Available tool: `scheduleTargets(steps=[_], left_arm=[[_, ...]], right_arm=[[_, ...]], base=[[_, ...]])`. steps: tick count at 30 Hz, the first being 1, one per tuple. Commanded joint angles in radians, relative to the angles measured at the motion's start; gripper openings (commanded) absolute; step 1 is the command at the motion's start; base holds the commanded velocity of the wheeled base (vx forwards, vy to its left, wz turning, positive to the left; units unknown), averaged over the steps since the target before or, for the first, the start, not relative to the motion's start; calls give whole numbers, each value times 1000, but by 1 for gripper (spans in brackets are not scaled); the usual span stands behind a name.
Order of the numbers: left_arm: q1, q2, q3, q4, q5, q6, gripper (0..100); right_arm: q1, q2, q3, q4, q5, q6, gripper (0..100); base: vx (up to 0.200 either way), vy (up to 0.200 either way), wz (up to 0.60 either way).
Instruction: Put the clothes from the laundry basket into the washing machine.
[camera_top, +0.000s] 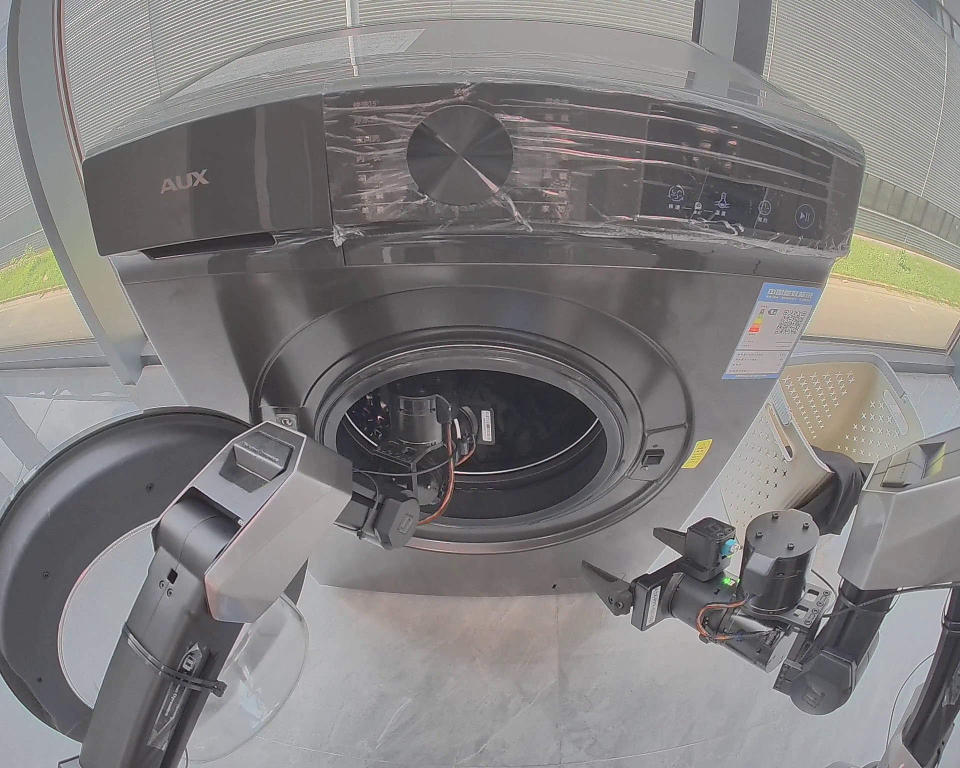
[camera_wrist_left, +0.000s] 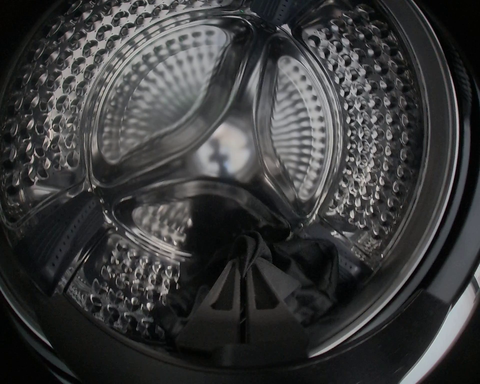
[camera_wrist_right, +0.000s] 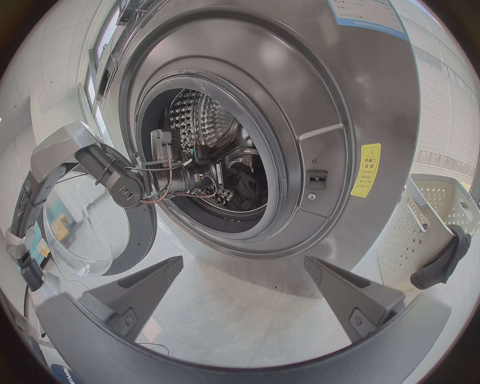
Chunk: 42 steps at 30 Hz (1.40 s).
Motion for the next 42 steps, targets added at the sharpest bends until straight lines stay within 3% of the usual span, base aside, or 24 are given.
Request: scheduleTargets(steps=[1,14,15,21,26,33,35,42], left_arm=[[33,34,-95,7,8,-1,0],[52,31,-87,11,8,-1,0],[50,31,-87,10,8,-1,100],[44,24,-67,13,8,-10,100],[22,-19,31,2,8,-12,100],[-62,-128,267,-56,8,-10,100],[-102,-191,411,-98,8,-9,100],[-157,-272,657,-217,8,-7,100]], right_arm=[[-1,1,0,-1,0,1,100],[-15,0,0,-1,3,-1,100],[-15,-2,0,-1,3,-1,100],[-15,-2,0,-1,3,-1,100],[-16,-6,0,-1,3,-1,100],[-19,-11,2,-1,2,-3,100],[-21,-12,5,-1,2,-3,100],[-19,-11,6,-1,2,-3,100]], base=[[0,0,0],[0,0,0],[0,0,0],[0,0,0],[0,0,0],[0,0,0],[0,0,0],[0,0,0]])
